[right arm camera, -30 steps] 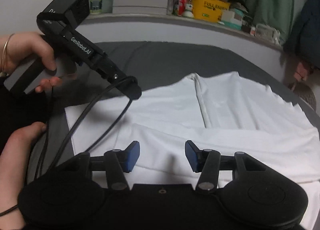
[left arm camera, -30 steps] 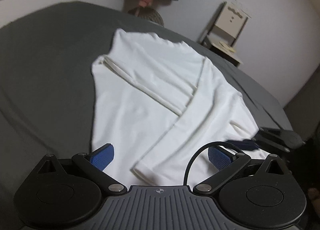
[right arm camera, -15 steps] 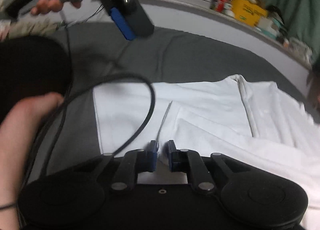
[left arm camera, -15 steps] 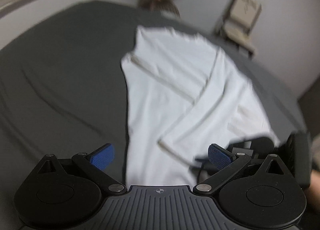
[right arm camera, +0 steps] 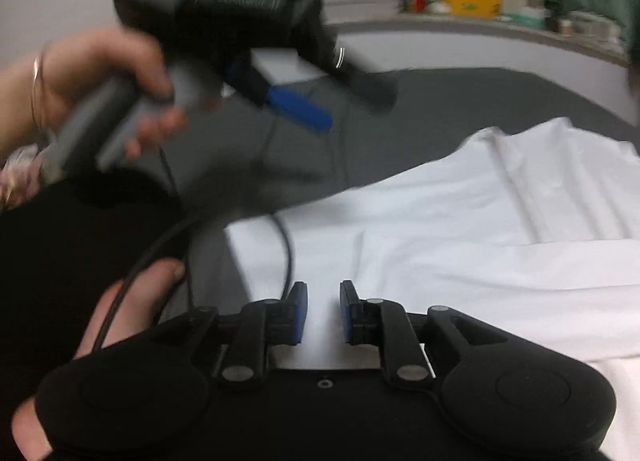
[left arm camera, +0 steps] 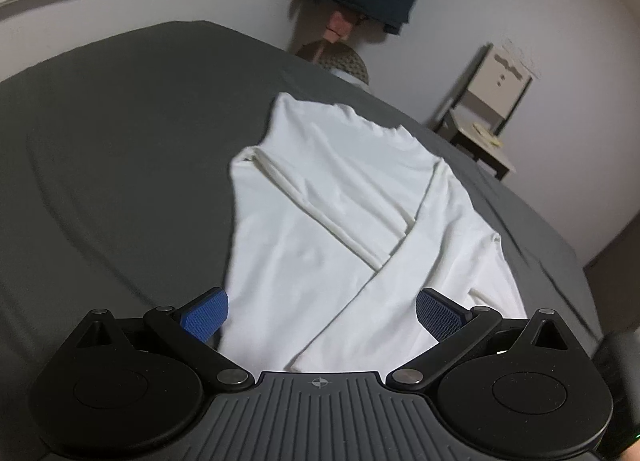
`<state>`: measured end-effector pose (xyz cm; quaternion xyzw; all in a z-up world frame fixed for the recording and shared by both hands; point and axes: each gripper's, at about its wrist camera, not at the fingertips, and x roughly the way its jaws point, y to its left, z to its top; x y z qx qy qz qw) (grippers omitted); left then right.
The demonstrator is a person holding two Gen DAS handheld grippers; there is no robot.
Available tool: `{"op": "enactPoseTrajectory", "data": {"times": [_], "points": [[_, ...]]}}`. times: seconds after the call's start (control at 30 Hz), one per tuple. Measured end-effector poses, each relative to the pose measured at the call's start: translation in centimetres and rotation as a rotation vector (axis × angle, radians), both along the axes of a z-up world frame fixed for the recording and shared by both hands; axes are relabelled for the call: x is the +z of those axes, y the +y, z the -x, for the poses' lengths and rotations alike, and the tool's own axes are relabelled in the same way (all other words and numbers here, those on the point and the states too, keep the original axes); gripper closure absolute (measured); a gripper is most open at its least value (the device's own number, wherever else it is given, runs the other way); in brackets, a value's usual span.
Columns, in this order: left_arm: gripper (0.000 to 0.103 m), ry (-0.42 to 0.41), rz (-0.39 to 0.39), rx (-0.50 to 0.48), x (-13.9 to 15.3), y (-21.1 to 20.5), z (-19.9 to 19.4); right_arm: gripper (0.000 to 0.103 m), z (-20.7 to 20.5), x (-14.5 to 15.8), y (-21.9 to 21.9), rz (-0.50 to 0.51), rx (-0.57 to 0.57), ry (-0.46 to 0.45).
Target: Fold clothes
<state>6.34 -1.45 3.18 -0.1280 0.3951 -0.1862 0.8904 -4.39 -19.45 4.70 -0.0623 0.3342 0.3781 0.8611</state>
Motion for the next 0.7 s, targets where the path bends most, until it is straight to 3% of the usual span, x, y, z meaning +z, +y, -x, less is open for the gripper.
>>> {"op": "enactPoseTrajectory", "data": {"times": [0.1, 0.23, 0.3, 0.43, 0.63, 0.7], "points": [[0.0, -0.037, -0.035, -0.082, -0.8, -2.4, -1.3, 0.079, -1.9, 0.2, -4.1, -0.035, -0.249, 0.061], [0.0, -0.038, -0.065, -0.184, -2.4, -5.5, -3.5, 0.079, -5.9, -2.6, -10.0, -0.203, -0.555, 0.336], [0.002, -0.035, -0.075, -0.2, -3.0, -6.3, -4.5, 0.079, -6.3, -3.4, -11.4, -0.32, -0.585, 0.42], [0.045, -0.047, -0.064, -0.237, -3.6, -7.9, -6.1, 0.079, -6.3, -3.8, -11.3, -0.405, -0.606, 0.455], [0.047, -0.095, -0.152, -0.357, -3.9, -11.7, -6.7, 0.079, -6.0, -5.2, -12.8, -0.5, -0.704, 0.518], [0.062, -0.072, -0.185, -0.372, -4.5, -12.4, -7.0, 0.079, -6.5, -5.8, -13.3, -0.535, -0.737, 0.524]]}}
